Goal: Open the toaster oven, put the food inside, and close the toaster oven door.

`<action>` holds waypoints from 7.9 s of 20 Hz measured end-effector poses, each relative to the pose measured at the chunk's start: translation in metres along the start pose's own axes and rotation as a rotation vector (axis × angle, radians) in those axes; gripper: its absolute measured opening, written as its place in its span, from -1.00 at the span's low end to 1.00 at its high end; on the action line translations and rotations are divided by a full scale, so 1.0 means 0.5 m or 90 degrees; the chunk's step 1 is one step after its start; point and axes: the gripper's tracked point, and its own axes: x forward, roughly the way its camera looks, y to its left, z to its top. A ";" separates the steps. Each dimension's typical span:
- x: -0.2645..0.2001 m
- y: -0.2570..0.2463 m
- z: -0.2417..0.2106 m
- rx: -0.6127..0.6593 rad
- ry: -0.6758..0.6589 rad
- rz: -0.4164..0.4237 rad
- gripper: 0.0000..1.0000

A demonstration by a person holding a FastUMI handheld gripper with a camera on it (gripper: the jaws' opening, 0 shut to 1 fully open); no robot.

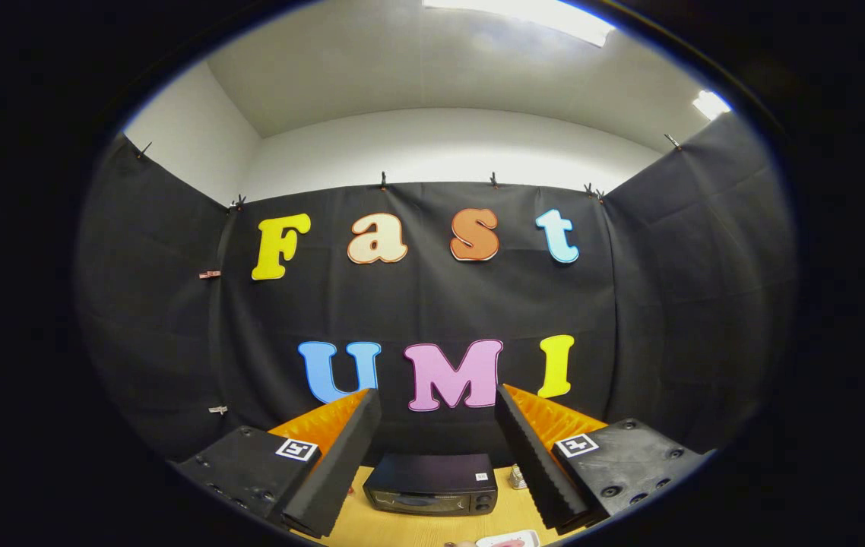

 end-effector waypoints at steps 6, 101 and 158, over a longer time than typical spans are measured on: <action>0.003 -0.004 0.003 0.001 -0.001 -0.004 0.94; -0.182 -0.540 -1.247 0.002 0.822 -0.096 0.10; 0.261 -0.012 -1.267 0.934 0.511 -0.477 -0.90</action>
